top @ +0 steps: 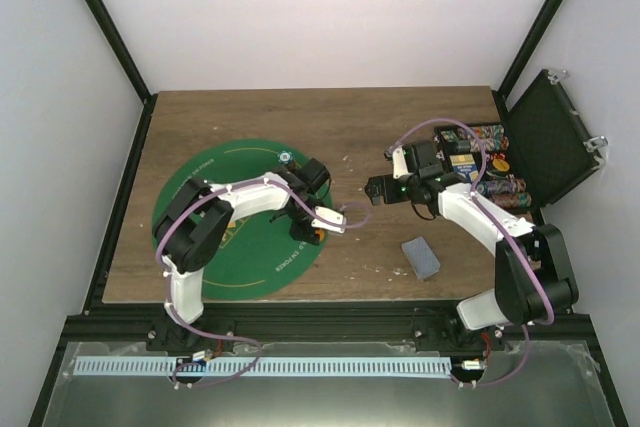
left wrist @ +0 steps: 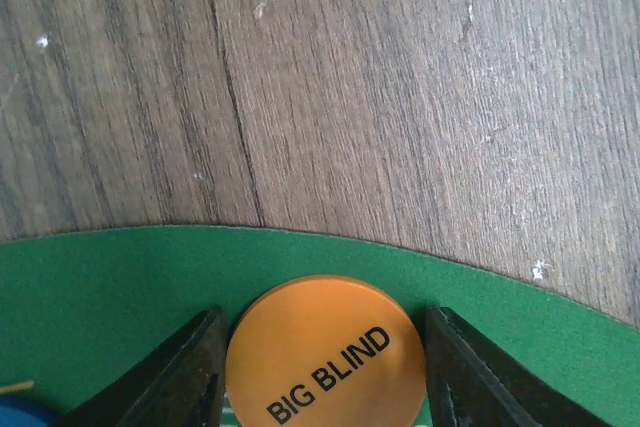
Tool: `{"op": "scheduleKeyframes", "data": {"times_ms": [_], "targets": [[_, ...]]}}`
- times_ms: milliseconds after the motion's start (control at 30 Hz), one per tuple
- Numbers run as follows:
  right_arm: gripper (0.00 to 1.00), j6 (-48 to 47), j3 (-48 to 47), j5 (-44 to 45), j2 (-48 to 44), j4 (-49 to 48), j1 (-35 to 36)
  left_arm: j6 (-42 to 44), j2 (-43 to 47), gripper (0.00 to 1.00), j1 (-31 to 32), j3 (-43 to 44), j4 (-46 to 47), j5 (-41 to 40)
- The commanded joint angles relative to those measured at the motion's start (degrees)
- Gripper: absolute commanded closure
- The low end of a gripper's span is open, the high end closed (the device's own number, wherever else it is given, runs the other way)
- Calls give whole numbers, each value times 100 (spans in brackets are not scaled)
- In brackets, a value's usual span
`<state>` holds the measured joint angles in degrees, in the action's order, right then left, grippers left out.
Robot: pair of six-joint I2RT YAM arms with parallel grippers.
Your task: Distribute texas hold em gaming equipment
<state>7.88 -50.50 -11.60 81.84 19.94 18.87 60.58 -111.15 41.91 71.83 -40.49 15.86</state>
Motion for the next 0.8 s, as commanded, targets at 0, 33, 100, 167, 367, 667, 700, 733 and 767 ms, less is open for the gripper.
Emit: {"op": "scheduleKeyframes", "data": {"times_ms": [0, 33, 100, 167, 367, 667, 700, 733, 767], "targets": [[0, -85, -50, -39, -110, -31, -50, 130, -117, 49, 36, -454, -190, -439], [0, -85, -48, -42, -120, -40, -50, 130, -58, 51, 36, -580, -169, -476], [0, -82, -46, -56, -118, -42, -50, 104, 66, 54, 38, -824, -138, -509], [0, -89, -54, -64, -108, -33, -50, -1, 190, 57, 31, -1036, -145, -543], [0, -102, -82, -114, -111, 3, -48, -246, 643, 60, -189, -1784, -355, -704], [0, -98, -89, -201, -180, -4, -50, -189, 1893, 61, -1167, -2872, -722, -1135], [0, -102, -90, -205, -185, -8, -48, -160, 1996, 61, -1238, -2978, -787, -1179], [0, -102, -94, -216, -192, -6, -46, -149, 2103, 60, -1283, -3070, -865, -1189], [0, -102, -92, -226, -195, -8, -50, -146, 2199, 60, -1323, -3146, -938, -1190]]}}
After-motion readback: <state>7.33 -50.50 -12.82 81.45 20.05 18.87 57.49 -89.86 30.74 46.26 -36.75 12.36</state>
